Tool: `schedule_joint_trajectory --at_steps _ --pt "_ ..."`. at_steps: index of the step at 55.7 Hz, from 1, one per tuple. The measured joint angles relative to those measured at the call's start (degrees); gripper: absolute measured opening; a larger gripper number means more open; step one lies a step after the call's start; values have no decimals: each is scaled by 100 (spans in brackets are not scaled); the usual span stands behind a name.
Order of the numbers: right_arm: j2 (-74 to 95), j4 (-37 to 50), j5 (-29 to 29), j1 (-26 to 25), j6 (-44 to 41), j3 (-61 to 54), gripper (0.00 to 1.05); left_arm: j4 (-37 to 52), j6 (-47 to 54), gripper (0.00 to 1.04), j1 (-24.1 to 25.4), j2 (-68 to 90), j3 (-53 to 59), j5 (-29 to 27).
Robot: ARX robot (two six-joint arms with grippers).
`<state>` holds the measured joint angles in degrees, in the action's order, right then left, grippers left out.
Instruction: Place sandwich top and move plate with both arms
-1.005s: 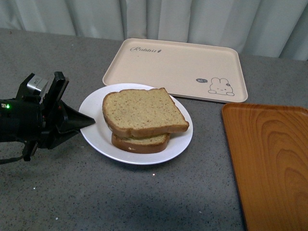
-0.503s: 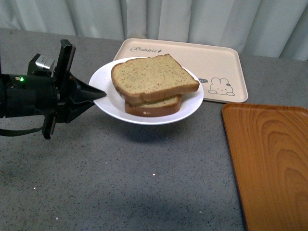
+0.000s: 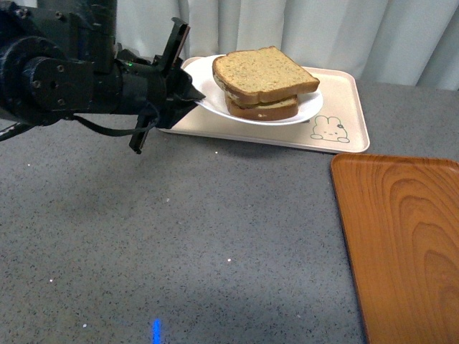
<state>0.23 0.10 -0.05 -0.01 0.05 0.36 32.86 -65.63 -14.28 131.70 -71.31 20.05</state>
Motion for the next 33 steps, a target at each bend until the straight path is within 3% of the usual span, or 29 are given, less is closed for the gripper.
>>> schedule_joint_trajectory --at_steps 8,33 --pt "0 0 0 0 2 0 96 -407 -177 4 -140 374 -675 -361" --pt "0 0 0 0 0 0 96 -852 -286 4 -315 999 -1558 -496"
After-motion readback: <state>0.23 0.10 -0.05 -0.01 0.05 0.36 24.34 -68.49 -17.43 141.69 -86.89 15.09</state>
